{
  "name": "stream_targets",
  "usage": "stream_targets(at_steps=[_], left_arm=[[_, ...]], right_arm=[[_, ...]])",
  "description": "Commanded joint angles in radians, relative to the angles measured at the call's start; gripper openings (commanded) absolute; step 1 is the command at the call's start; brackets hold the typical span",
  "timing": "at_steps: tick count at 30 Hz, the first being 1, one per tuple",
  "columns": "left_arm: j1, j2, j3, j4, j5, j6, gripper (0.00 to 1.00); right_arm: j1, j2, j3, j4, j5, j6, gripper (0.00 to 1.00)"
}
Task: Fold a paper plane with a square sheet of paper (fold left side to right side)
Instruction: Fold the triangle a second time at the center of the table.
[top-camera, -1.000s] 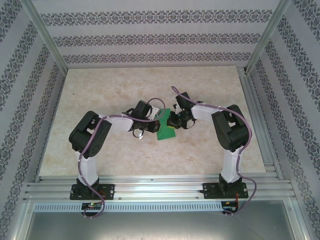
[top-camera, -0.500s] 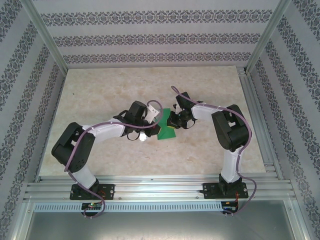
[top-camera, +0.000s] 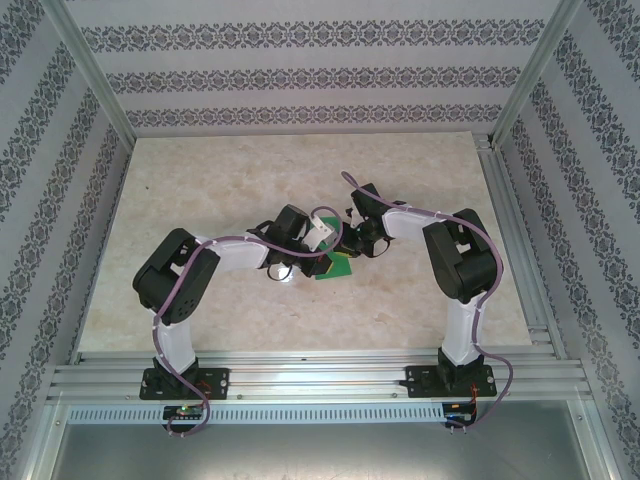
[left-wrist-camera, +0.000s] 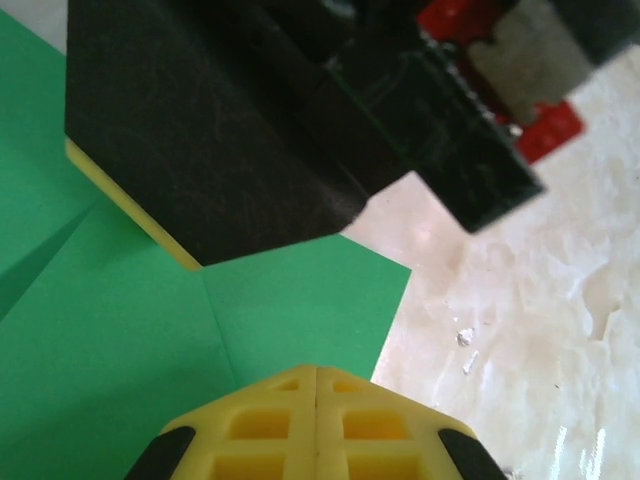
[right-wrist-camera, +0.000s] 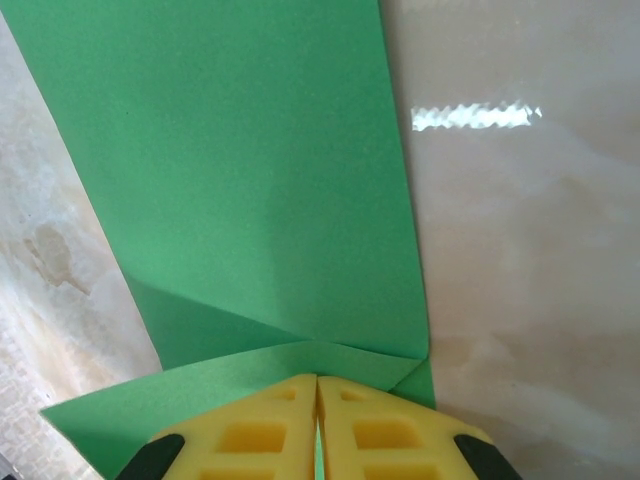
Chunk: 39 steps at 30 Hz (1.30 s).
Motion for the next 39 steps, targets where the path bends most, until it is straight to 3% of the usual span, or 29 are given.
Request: stream_targets(at_steps=[1, 19, 39], left_arm=[[-0.008, 0.035, 0.037, 0.021, -0.014, 0.038, 0.02], [-0.007, 0.034, -0.066, -0.054, -0.054, 0.074, 0.00], [-0.008, -0.125, -0.351, 0.105, -0.052, -0.124, 0.00]], right_arm=[[0.011, 0.052, -0.014, -0.076, 0.085, -0.021, 0.10], [0.004, 0.063, -0.008, -0.106, 0.112, -0.034, 0.10], [-0.001, 0.071, 0.000, -0.118, 0.112, -0.043, 0.10]])
